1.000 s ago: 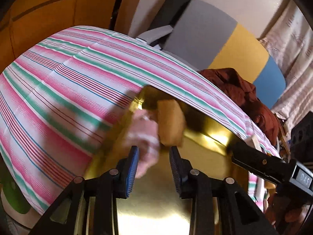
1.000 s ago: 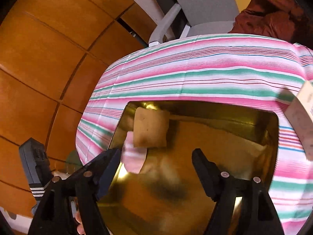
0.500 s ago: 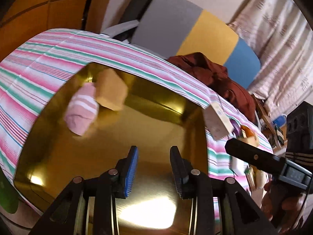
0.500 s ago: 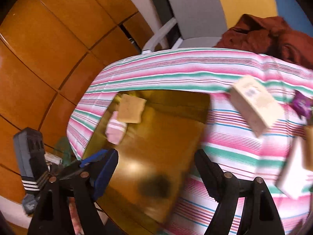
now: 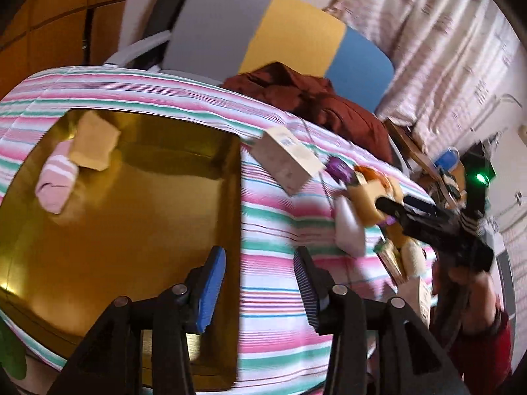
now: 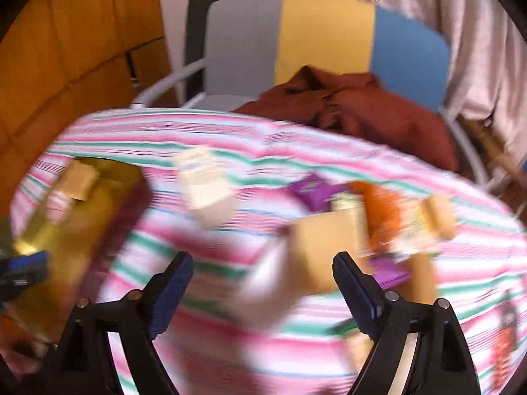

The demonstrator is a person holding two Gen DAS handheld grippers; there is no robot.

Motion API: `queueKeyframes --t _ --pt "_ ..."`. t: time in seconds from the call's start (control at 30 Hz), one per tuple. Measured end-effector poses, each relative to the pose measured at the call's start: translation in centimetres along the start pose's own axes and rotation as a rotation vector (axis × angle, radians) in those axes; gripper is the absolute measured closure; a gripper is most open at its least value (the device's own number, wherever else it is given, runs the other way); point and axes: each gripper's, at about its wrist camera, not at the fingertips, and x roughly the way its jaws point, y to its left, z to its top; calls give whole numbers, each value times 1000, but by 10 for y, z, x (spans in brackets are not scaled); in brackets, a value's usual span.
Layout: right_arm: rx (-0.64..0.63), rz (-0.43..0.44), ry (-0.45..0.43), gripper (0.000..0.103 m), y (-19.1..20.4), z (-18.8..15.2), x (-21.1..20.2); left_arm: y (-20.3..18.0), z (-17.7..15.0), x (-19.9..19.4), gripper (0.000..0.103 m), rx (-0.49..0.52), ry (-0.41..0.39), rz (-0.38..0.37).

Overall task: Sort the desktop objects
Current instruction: 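Grasp the white bar sponge with the left tool while the right grasps another tan sponge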

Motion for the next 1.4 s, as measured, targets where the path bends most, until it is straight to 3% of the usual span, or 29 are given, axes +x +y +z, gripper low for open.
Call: queueKeyframes --t 0.23,0.33,0.43,0.7,0.83,1.1,1.27,1.4 --pt "-35 -10 33 18 -25 2 35 -31 -2 22 59 56 53 5" --pt "-60 3 60 28 -24 2 47 -46 0 34 59 90 73 17" --pt "-9 25 114 47 -30 -4 59 -58 3 45 59 123 89 19" --pt "173 138 91 49 -58 -4 42 -85 21 85 56 183 149 7" --pt "233 147 78 49 -68 -5 38 -105 25 105 54 281 227 -8" --pt "320 191 -2 49 -84 -1 23 -137 22 139 54 350 352 -76" --pt "385 207 -31 49 -98 -2 16 -156 23 158 49 376 342 -23" --pt "404 202 -24 49 -103 -3 17 -173 15 170 49 496 310 80"
